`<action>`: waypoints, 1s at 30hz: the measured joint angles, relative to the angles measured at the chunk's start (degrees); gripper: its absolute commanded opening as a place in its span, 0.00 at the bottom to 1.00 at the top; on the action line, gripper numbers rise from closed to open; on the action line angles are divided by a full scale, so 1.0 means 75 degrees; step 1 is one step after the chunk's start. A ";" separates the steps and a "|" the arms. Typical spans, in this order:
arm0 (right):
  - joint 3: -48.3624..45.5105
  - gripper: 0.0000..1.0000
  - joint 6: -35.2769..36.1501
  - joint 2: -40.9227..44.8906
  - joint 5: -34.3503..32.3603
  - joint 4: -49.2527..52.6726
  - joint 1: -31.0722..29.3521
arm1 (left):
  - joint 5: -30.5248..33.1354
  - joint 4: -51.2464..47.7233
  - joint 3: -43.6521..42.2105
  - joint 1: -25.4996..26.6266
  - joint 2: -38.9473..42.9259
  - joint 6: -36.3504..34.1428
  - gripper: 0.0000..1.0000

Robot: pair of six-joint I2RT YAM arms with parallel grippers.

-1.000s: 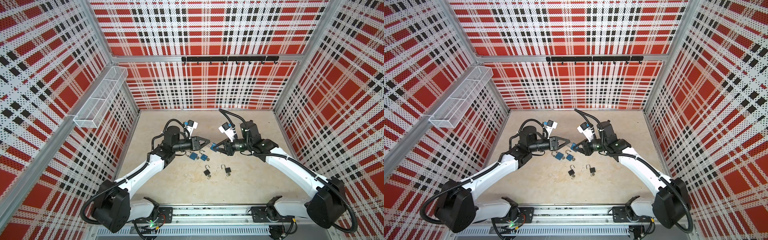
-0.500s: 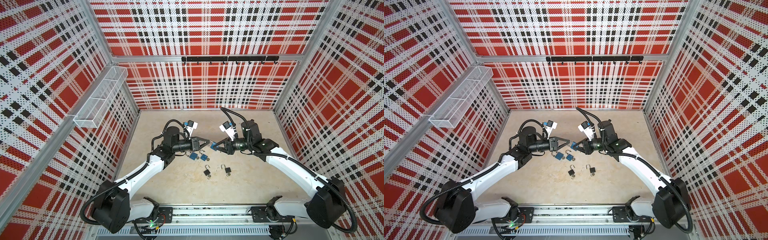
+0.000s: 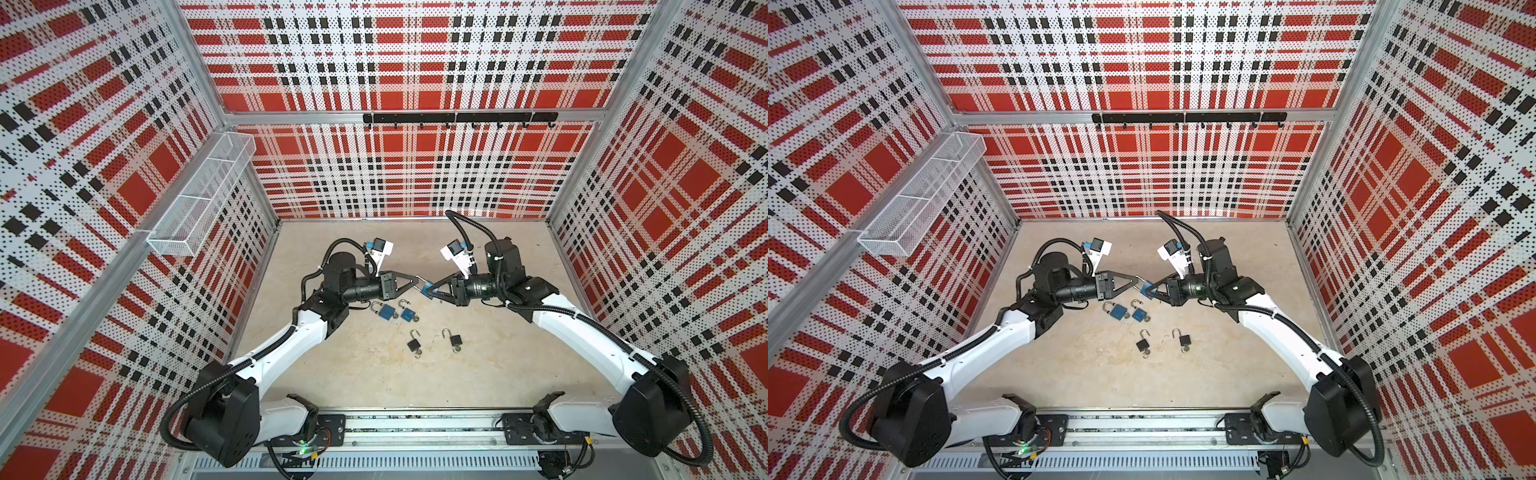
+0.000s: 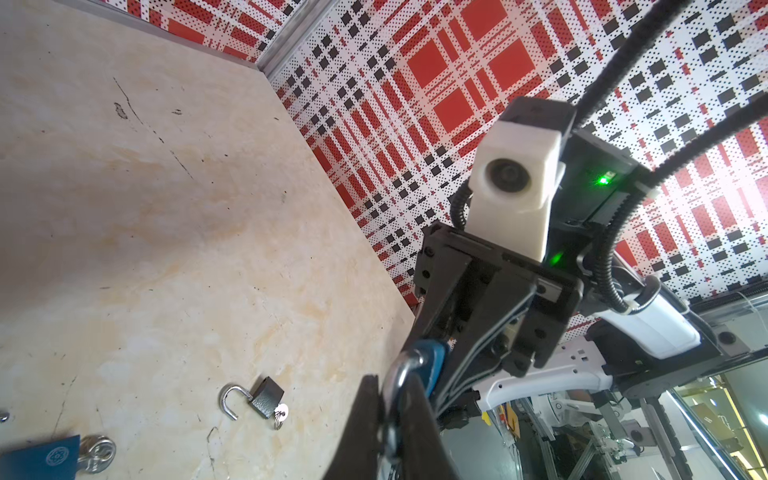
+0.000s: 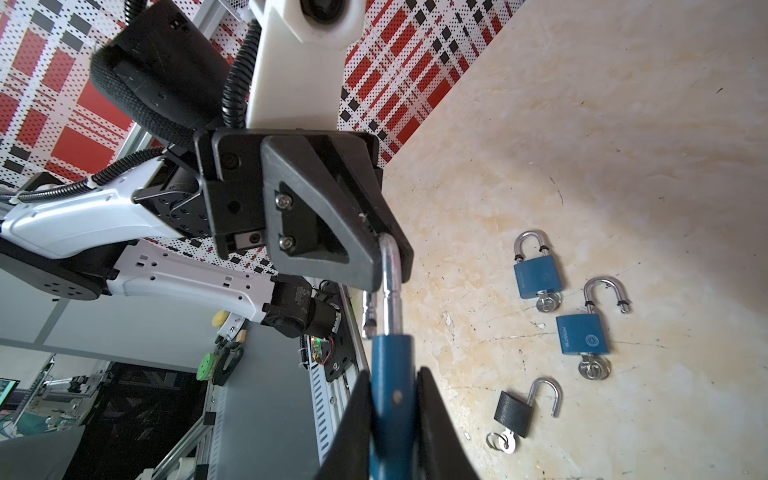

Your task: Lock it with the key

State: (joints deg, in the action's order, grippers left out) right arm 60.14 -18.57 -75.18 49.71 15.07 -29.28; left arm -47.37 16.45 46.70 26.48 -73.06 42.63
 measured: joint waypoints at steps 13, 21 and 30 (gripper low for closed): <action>-0.0300 0.00 -0.0924 0.0017 0.0323 -0.0697 0.0096 | 0.0082 0.0388 -0.0108 0.0044 -0.0131 0.0029 0.00; -0.0440 0.00 -0.1440 0.0044 0.0350 -0.0973 0.0143 | 0.0201 0.0915 -0.0236 0.0143 -0.0323 0.0189 0.00; -0.0466 0.00 -0.1585 0.0044 0.0329 -0.1087 0.0175 | 0.0379 0.1390 -0.0370 0.0219 -0.0391 0.0460 0.00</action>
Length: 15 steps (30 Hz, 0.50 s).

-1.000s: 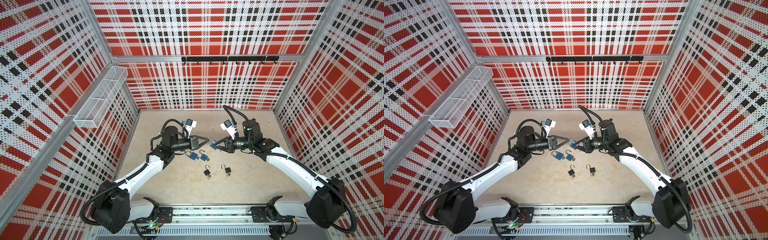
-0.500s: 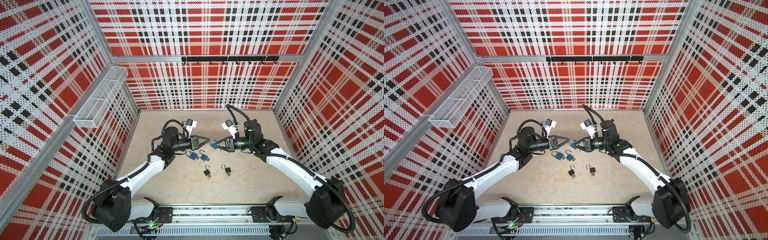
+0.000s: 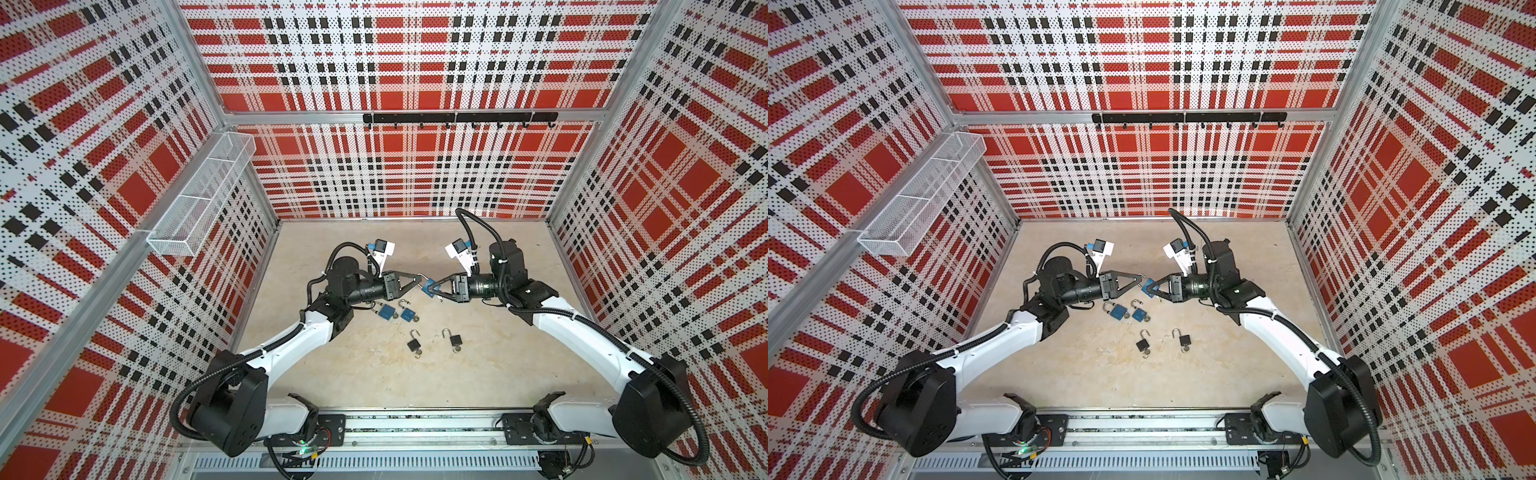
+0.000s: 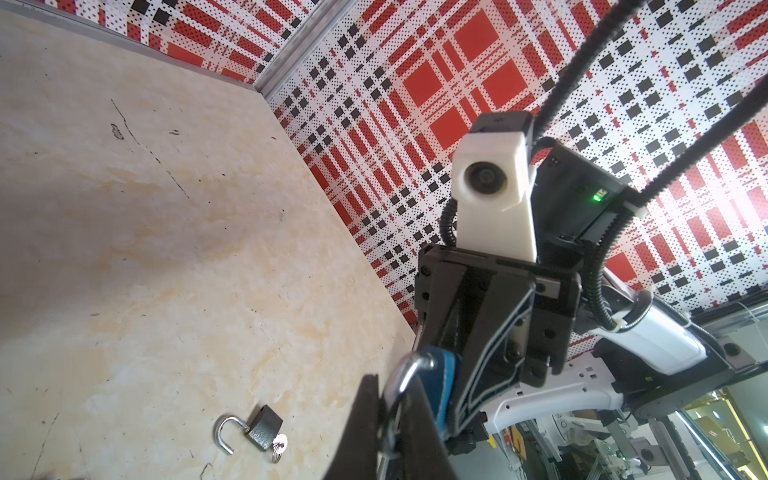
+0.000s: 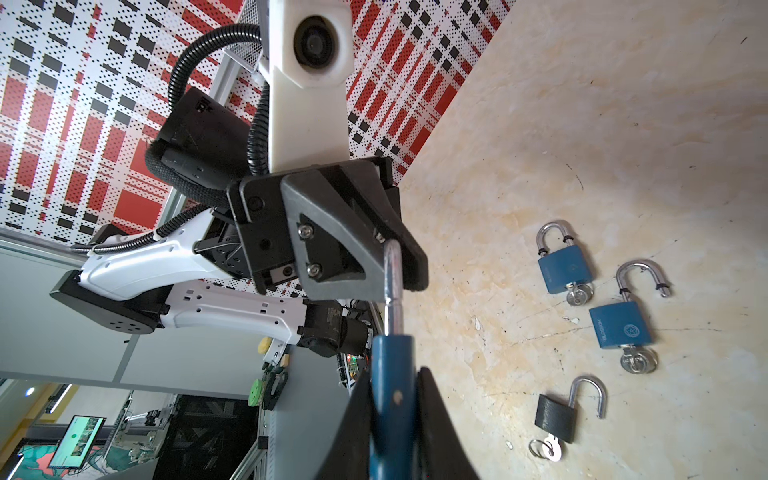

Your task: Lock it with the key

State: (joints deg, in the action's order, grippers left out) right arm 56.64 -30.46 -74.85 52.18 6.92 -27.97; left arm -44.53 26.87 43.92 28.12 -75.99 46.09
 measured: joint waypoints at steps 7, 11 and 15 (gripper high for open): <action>0.0000 0.00 -0.0006 -0.0003 -0.0064 -0.0032 0.0006 | 0.0248 0.0189 -0.0128 0.0122 0.0041 0.0143 0.00; 0.0000 0.00 -0.0003 -0.0003 -0.0061 -0.0035 0.0006 | 0.0504 0.0280 -0.0256 0.0213 0.0140 0.0245 0.00; 0.0000 0.00 0.0000 -0.0009 -0.0050 -0.0035 0.0006 | 0.0775 0.0326 -0.0376 0.0315 0.0245 0.0350 0.00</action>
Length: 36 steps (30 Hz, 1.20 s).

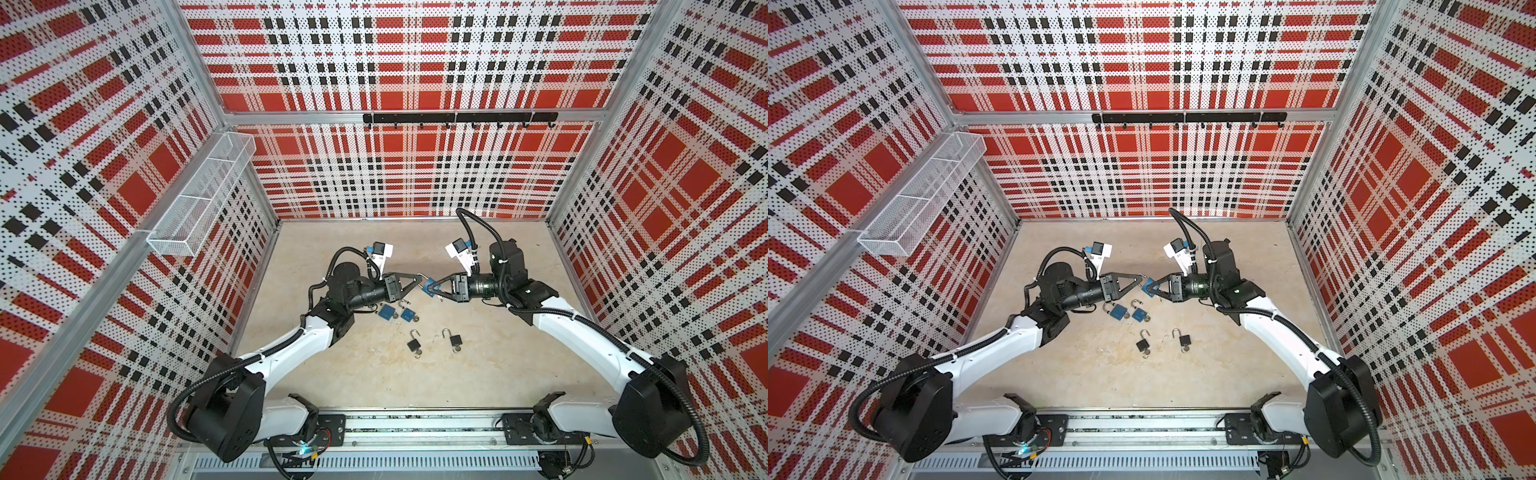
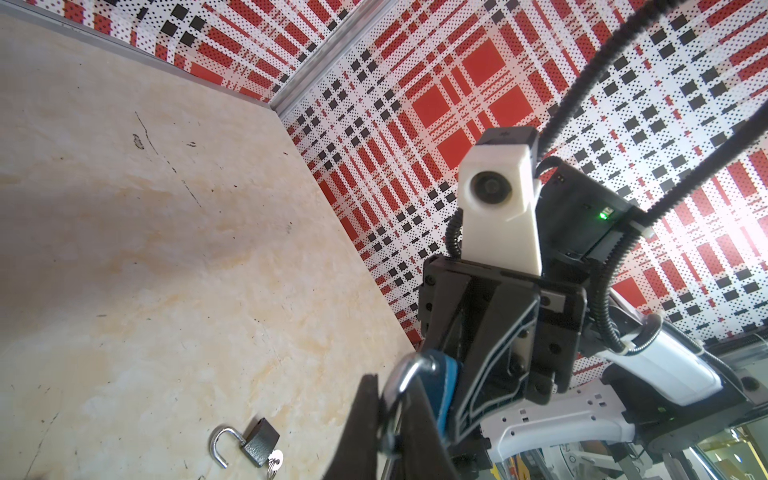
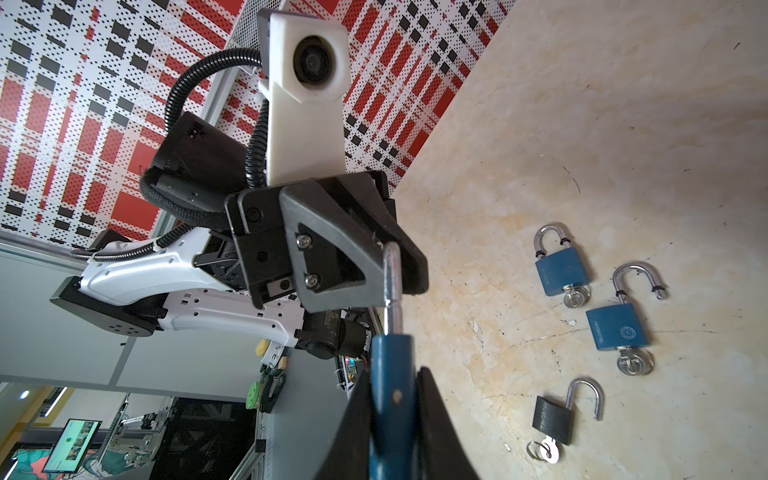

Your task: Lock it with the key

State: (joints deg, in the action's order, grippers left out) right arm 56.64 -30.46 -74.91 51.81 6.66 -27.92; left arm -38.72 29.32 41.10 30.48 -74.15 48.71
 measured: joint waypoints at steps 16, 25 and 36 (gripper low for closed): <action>-0.0050 0.00 -0.0035 -0.0076 0.0076 -0.0067 0.0000 | 0.1084 0.0131 -0.0347 0.0434 0.0268 0.0344 0.00; -0.0052 0.00 -0.0032 -0.0079 0.0143 -0.0090 0.0000 | 0.1635 0.0146 -0.0463 0.0676 0.0440 0.0501 0.00; -0.0052 0.00 -0.0029 -0.0172 0.0294 -0.0125 0.0050 | 0.2320 0.0154 -0.0542 0.1011 0.0493 0.0653 0.00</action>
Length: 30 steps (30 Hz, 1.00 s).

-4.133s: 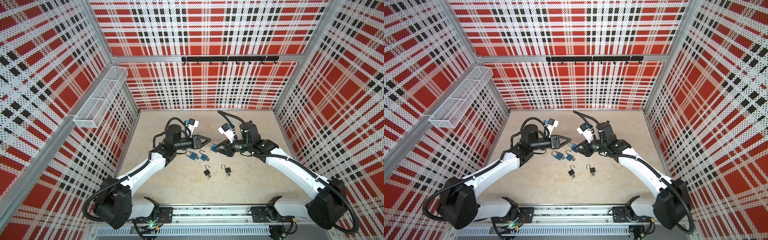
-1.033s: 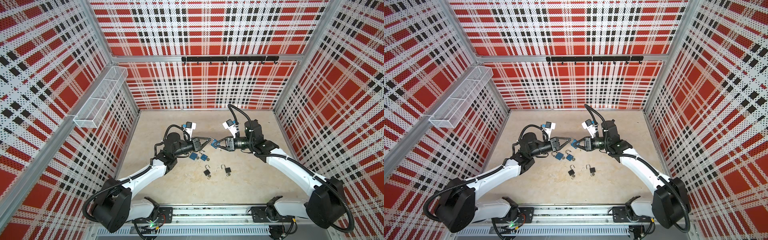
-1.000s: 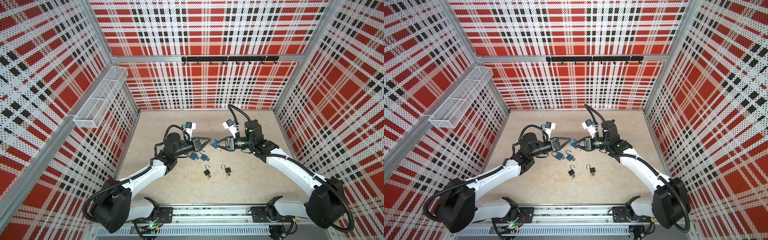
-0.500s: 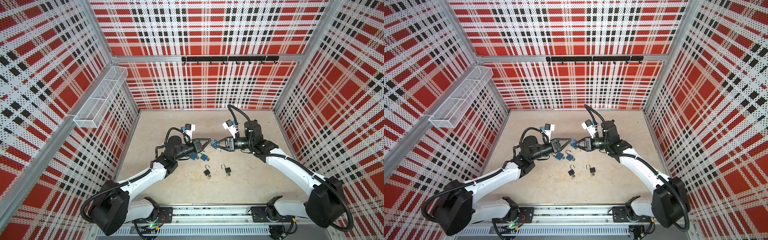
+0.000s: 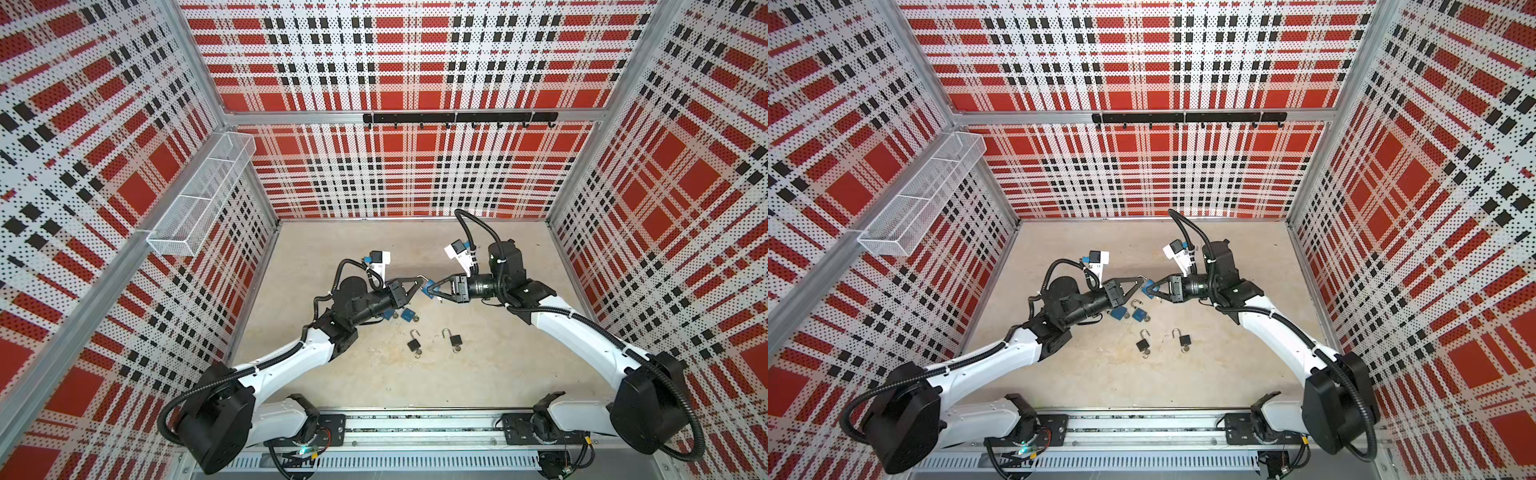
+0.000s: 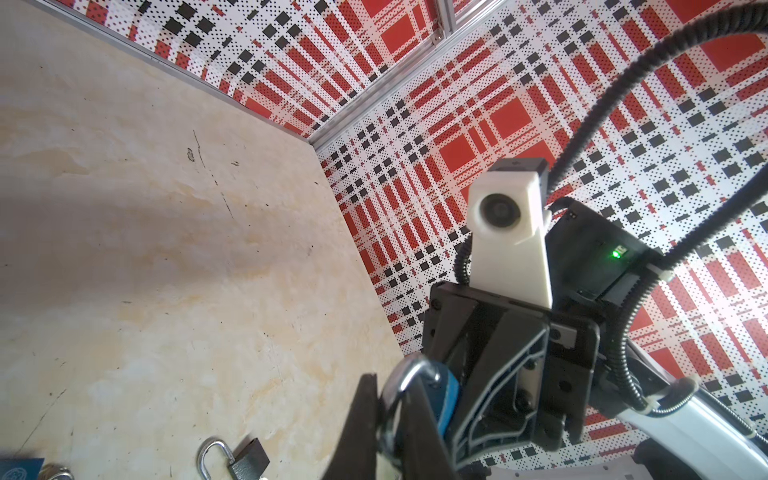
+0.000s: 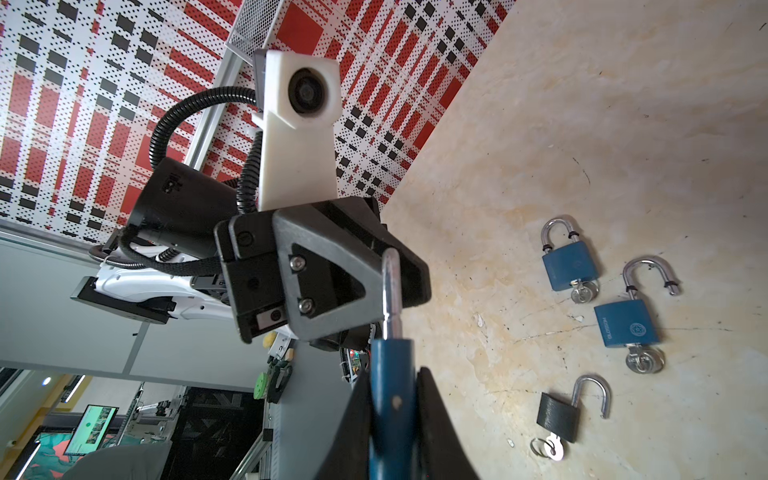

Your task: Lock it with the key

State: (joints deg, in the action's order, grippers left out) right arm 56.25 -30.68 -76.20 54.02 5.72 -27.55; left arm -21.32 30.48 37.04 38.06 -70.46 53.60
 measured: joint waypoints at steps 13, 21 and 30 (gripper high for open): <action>0.0000 0.00 0.0000 -0.0064 0.0184 -0.0052 0.0015 | 0.0382 0.0111 -0.0219 0.0189 0.0233 0.0143 0.00; 0.0000 0.00 0.0003 -0.0117 0.0358 -0.0111 0.0085 | 0.0874 0.0134 -0.0277 0.0431 0.0286 0.0221 0.00; 0.0009 0.00 0.0012 -0.0189 0.0504 -0.0210 0.0111 | 0.1530 0.0219 -0.0332 0.0816 0.0297 0.0309 0.00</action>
State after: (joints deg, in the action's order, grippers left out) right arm 56.31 -30.59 -77.62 57.80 4.14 -26.72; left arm -9.85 32.12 34.54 44.18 -68.23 55.92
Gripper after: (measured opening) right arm 0.163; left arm 0.112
